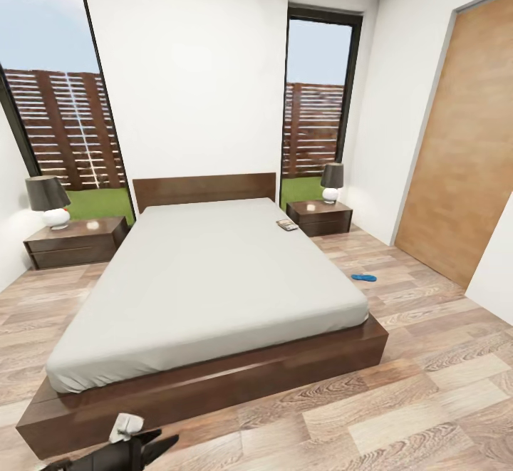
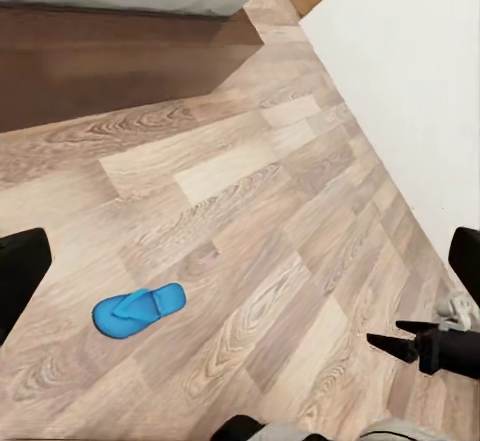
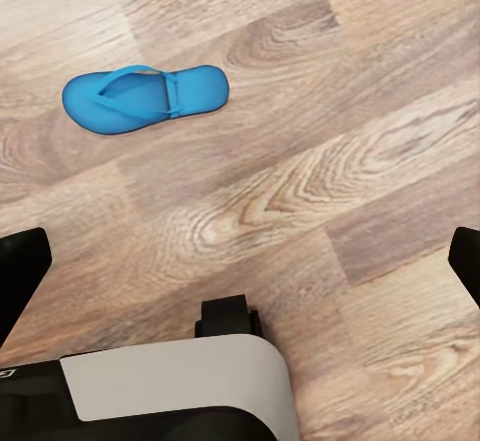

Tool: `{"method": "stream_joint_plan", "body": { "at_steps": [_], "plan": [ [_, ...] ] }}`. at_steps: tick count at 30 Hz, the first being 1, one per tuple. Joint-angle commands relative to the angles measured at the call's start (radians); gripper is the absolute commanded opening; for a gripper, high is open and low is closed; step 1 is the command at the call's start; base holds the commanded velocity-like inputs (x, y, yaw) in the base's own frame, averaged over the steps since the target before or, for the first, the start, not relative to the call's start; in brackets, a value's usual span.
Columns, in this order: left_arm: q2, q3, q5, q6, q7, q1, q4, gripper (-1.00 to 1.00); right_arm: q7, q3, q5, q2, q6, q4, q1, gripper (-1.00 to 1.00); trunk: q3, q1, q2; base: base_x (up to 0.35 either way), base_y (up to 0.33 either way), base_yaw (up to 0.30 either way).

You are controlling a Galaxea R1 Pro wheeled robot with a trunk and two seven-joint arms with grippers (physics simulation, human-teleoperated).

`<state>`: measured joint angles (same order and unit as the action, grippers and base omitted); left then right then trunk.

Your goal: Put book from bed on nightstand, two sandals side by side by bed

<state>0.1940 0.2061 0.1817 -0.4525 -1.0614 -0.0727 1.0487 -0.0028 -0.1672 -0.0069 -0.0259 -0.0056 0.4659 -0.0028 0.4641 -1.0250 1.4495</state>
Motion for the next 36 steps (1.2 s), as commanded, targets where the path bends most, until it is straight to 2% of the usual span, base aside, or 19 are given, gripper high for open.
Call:
{"method": "stream_joint_plan", "body": {
  "at_steps": [1, 3, 5, 9, 10, 11, 15, 17, 19, 22, 23, 24, 25, 26, 29, 30, 31, 33, 36],
  "plan": [
    [0.003, 0.028, 0.003, 0.013, -0.011, -0.001, -0.032, 1.00, 0.000, -0.002, -0.001, 0.000, -0.001, 0.000, 0.000, 1.00, 0.001, 0.000, 0.001, 0.000, 0.000, 0.000],
    [0.004, 0.056, 0.001, 0.072, -0.020, -0.001, -0.069, 1.00, 0.000, -0.002, -0.001, 0.000, -0.001, 0.000, 0.000, 1.00, 0.001, 0.000, 0.001, 0.000, 0.000, 0.000],
    [0.004, 0.067, 0.001, 0.107, -0.014, -0.001, -0.084, 1.00, 0.001, -0.002, -0.001, 0.000, -0.001, 0.000, 0.000, 1.00, 0.001, 0.000, 0.001, 0.000, 0.000, 0.000],
    [0.004, 0.075, 0.003, 0.137, 0.055, -0.001, -0.101, 1.00, 0.004, -0.001, 0.001, -0.002, 0.001, 0.005, 0.000, 1.00, 0.001, 0.000, 0.001, 0.000, 0.000, 0.000],
    [-0.002, 0.076, 0.005, 0.143, 0.102, -0.001, -0.103, 1.00, 0.004, -0.003, 0.002, -0.004, 0.002, 0.023, 0.000, 1.00, 0.001, 0.000, 0.001, 0.000, 0.000, 0.000],
    [-0.005, 0.076, 0.005, 0.144, 0.105, -0.001, -0.103, 1.00, 0.003, -0.003, 0.002, -0.004, 0.002, 0.029, 0.000, 1.00, 0.001, 0.000, 0.001, 0.000, 0.000, 0.000],
    [-0.015, 0.076, 0.005, 0.146, 0.116, -0.001, -0.104, 1.00, -0.001, -0.002, 0.002, -0.001, 0.023, 0.166, 0.000, 1.00, 0.001, 0.000, 0.001, 0.000, 0.000, 0.000],
    [-0.016, 0.077, 0.005, 0.147, 0.118, -0.001, -0.104, 1.00, -0.005, -0.002, 0.001, 0.001, 0.041, 0.219, -0.001, 1.00, 0.001, 0.000, 0.001, 0.000, 0.000, 0.000],
    [-0.017, 0.077, 0.006, 0.147, 0.119, -0.001, -0.104, 1.00, -0.009, -0.002, -0.003, 0.005, 0.093, 0.259, -0.010, 1.00, 0.001, 0.000, 0.001, 0.000, 0.000, 0.000],
    [-0.018, 0.077, 0.007, 0.147, 0.119, -0.001, -0.105, 1.00, -0.035, -0.002, -0.040, 0.013, 0.189, 0.277, -0.089, 1.00, 0.001, 0.000, 0.001, 0.000, 0.000, 0.000],
    [-0.018, 0.077, 0.007, 0.147, 0.119, -0.001, -0.105, 1.00, -0.055, -0.002, -0.077, 0.022, 0.220, 0.278, -0.143, 1.00, 0.001, 0.000, 0.001, 0.000, 0.000, 0.000],
    [-0.018, 0.077, 0.007, 0.147, 0.119, -0.001, -0.105, 1.00, -0.068, -0.002, -0.102, 0.027, 0.232, 0.279, -0.170, 1.00, 0.001, 0.000, 0.001, 0.000, 0.000, 0.000],
    [-0.019, 0.077, 0.007, 0.147, 0.119, -0.001, -0.105, 1.00, -0.096, -0.002, -0.162, 0.035, 0.249, 0.280, -0.219, 1.00, 0.001, 0.000, 0.001, 0.000, 0.000, 0.000],
    [-0.019, 0.076, 0.007, 0.147, 0.119, -0.001, -0.105, 1.00, -0.113, -0.002, -0.197, 0.038, 0.255, 0.280, -0.240, 1.00, 0.001, 0.000, 0.001, 0.000, 0.000, 0.000],
    [-0.020, 0.076, 0.007, 0.147, 0.119, -0.001, -0.105, 1.00, -0.258, -0.001, -0.436, 0.047, 0.274, 0.280, -0.306, 1.00, 0.001, 0.000, 0.001, 0.000, 0.000, 0.000],
    [-0.020, 0.076, 0.007, 0.147, 0.119, -0.001, -0.105, 1.00, -0.287, -0.001, -0.472, 0.048, 0.275, 0.280, -0.311, 1.00, 0.001, 0.000, 0.001, 0.000, 0.000, 0.000],
    [-0.020, 0.076, 0.007, 0.147, 0.120, -0.001, -0.105, 1.00, -0.342, 0.001, -0.537, 0.049, 0.275, 0.280, -0.319, 1.00, 0.001, 0.000, 0.001, 0.000, 0.000, 0.000],
    [-0.021, 0.076, 0.007, 0.147, 0.120, -0.001, -0.105, 1.00, -0.398, 0.004, -0.604, 0.053, 0.265, 0.280, -0.325, 1.00, 0.001, 0.000, 0.001, 0.000, 0.000, 0.000],
    [-0.021, 0.076, 0.007, 0.147, 0.120, -0.001, -0.105, 1.00, -0.433, 0.007, -0.649, 0.066, 0.227, 0.278, -0.329, 1.00, 0.001, 0.000, 0.001, 0.000, 0.000, 0.000]
  ]
}}
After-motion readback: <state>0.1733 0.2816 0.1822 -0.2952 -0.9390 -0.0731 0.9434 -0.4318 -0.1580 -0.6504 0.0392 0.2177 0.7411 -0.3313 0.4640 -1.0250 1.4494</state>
